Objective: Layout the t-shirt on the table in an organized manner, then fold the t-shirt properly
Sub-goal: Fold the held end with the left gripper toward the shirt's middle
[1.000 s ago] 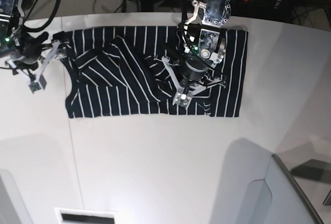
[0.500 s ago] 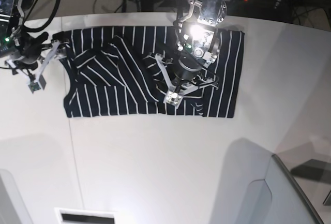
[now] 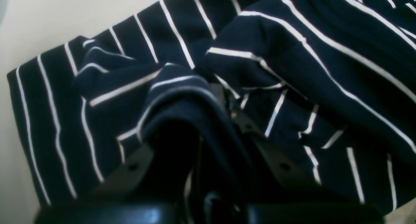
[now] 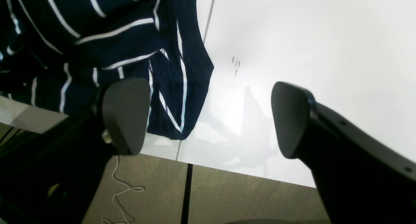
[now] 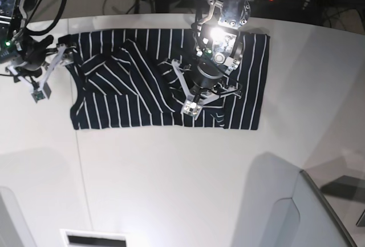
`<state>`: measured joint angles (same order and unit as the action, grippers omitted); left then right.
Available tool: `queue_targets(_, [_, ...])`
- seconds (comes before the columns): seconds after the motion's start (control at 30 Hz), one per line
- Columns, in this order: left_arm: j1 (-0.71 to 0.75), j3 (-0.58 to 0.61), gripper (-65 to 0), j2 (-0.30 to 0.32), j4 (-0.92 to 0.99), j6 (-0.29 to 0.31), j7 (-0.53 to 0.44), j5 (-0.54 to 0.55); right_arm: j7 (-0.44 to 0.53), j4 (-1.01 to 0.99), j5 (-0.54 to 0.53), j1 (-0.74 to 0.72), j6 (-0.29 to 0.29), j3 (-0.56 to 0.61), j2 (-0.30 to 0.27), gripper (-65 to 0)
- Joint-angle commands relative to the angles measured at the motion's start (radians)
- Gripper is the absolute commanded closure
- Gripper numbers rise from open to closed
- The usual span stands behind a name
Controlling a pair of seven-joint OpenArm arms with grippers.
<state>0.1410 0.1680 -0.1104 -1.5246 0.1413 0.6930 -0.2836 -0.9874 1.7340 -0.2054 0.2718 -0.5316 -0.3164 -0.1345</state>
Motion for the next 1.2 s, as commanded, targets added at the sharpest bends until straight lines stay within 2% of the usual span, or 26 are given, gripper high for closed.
queue_targets(0.0, [-0.013, 0.003, 0.0, -0.005, -0.015, -0.002, -0.019, 0.004, 0.008, 0.016, -0.007, -0.009, 0.000, -0.003, -0.012, -54.3])
queue_targets(0.03, [-0.013, 0.003, 0.0, -0.005, -0.017, -0.002, -0.019, 0.004, 0.008, 0.016, -0.007, -0.009, 0.000, -0.003, -0.012, -54.3])
queue_targets(0.07, [-0.013, 0.003, -3.5, -0.005, -0.017, -0.002, -0.019, 0.004, 0.008, 0.016, -0.007, -0.009, 0.000, -0.003, -0.012, -54.3])
queue_targets(0.13, [-0.019, 0.005, -14.3, -0.005, -0.021, -0.002, -0.019, 0.004, 0.008, 0.016, -0.007, -0.009, 0.000, -0.003, -0.012, -54.3])
queue_targets(0.27, [-0.028, 0.005, -29.5, -0.007, -0.018, -0.002, -0.019, 0.004, 0.006, 0.016, -0.007, -0.009, 0.000, -0.003, -0.012, -54.3])
queue_targets(0.4, [-0.053, 0.064, -36.4, -0.004, -0.006, -0.002, -0.019, 0.004, 0.006, 0.016, -0.007, -0.009, 0.000, -0.003, -0.012, -54.3])
queue_targets(0.73, [-0.171, 0.196, -36.9, -0.010, 0.095, -0.002, -0.022, 0.014, 0.006, 0.016, -0.007, -0.009, 0.000, 0.023, -0.011, -54.3])
queue_targets(0.93, [-0.160, 0.193, -36.4, -0.010, -0.078, -0.002, -0.019, 0.014, 0.009, 0.016, -0.007, -0.007, 0.000, 0.058, -0.011, -54.3])
queue_targets(1.07, [-0.083, 0.193, -35.5, -0.004, -0.176, -0.002, -0.008, 0.004, 0.015, 0.016, -0.007, -0.012, 0.000, 0.050, -0.011, -54.3])
queue_targets(1.1, [-0.062, 0.190, -34.4, 0.010, -0.184, -0.002, 0.024, 0.004, 0.015, 0.016, -0.007, -0.015, 0.000, 0.050, -0.011, -54.3])
queue_targets(1.13, [-0.048, 0.190, -30.6, 0.031, -0.187, -0.002, 0.064, 0.004, 0.014, 0.016, -0.007, -0.019, 0.000, 0.050, -0.011, -54.3])
queue_targets(1.17, [-0.030, 0.190, -23.9, 0.050, -0.185, -0.002, 0.090, 0.005, 0.014, 0.016, -0.007, -0.019, 0.000, 0.050, -0.011, -54.3])
